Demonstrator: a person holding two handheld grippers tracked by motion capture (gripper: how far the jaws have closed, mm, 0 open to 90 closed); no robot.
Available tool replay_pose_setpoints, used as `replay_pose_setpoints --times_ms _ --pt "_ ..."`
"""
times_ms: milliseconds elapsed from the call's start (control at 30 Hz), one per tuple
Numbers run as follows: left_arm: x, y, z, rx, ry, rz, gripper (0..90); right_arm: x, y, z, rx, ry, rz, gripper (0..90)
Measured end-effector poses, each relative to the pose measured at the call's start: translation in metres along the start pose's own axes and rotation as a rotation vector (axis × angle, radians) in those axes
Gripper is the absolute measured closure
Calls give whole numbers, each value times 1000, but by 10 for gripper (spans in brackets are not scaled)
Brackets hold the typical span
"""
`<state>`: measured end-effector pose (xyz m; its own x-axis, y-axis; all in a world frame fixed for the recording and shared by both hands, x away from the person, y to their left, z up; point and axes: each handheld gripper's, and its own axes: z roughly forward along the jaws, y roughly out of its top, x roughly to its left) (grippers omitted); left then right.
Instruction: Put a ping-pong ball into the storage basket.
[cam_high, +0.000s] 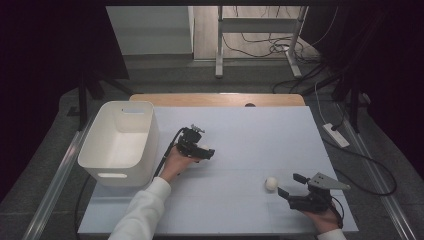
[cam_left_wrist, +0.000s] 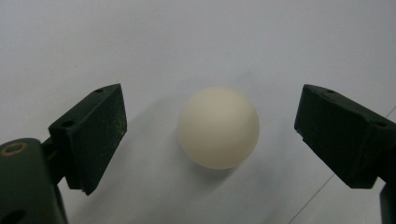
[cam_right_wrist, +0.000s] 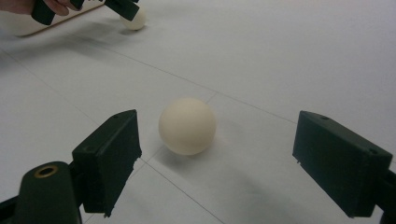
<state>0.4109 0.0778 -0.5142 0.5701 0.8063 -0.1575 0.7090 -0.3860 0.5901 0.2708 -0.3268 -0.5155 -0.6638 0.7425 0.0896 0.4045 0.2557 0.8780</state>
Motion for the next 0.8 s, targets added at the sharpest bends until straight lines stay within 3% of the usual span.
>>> replay_pose_setpoints --times_ms 233,800 --pt "0 0 1 4 -3 3 134 0 0 0 -2 -1 1 152" --pt "0 0 2 21 -3 -2 324 0 0 0 -3 -2 0 152"
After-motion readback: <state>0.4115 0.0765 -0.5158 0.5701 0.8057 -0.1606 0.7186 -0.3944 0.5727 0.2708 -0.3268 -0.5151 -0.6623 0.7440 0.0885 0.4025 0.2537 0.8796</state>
